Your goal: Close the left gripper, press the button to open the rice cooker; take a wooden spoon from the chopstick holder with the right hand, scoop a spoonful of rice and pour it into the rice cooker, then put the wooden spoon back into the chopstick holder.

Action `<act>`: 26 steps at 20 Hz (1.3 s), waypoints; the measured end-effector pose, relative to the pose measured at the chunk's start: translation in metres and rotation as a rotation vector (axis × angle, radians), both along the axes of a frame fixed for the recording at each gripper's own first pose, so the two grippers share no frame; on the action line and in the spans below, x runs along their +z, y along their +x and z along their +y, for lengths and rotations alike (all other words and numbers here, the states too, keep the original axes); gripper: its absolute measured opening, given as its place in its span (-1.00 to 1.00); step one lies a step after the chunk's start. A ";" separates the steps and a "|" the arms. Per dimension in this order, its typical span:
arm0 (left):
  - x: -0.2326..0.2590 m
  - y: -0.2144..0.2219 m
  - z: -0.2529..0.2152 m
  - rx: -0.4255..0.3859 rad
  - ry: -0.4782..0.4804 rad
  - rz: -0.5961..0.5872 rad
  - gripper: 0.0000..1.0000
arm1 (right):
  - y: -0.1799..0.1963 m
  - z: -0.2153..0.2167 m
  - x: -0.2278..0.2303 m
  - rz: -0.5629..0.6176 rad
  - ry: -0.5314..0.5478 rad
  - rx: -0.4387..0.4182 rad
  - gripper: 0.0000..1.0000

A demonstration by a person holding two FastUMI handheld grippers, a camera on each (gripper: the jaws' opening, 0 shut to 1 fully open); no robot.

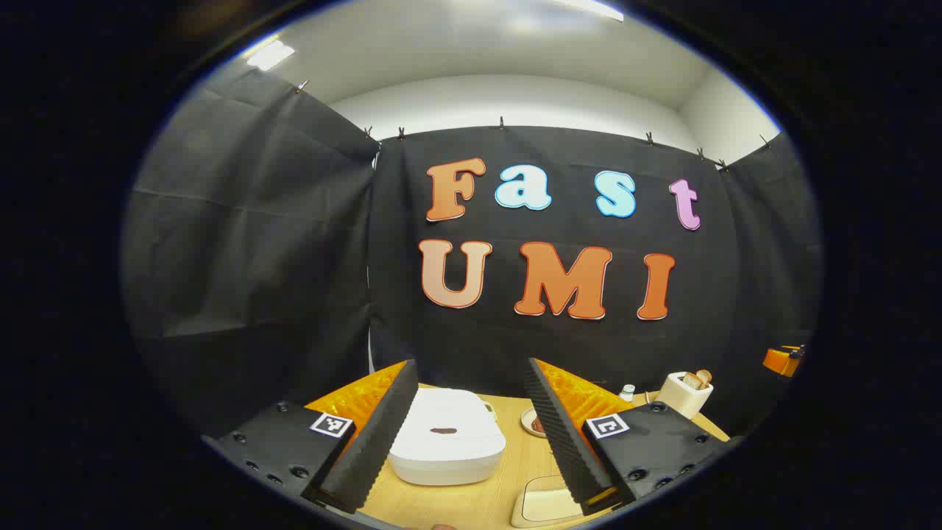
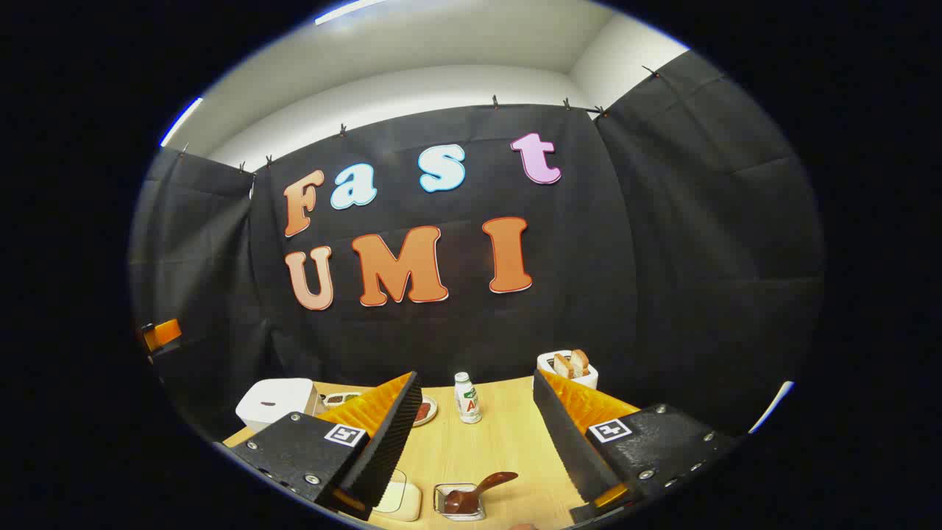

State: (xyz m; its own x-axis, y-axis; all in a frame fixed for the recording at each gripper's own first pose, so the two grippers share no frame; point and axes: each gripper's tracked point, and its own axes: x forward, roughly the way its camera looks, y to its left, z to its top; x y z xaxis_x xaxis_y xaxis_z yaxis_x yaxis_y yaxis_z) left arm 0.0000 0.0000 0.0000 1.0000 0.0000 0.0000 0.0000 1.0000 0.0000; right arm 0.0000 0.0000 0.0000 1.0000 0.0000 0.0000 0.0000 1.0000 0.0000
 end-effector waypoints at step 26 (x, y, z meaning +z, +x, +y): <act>0.021 0.050 0.022 0.013 0.019 -0.044 1.00 | 0.022 0.013 0.029 -0.034 -0.047 -0.070 0.89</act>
State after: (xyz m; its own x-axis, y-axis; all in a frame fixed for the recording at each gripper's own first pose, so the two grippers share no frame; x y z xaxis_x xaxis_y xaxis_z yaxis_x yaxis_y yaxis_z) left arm 0.0496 0.0222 0.0214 0.9990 0.0127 0.0440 -0.0136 0.9997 0.0192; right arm 0.0222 0.0134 0.0289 0.9969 -0.0693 0.0361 0.0709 0.9964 -0.0457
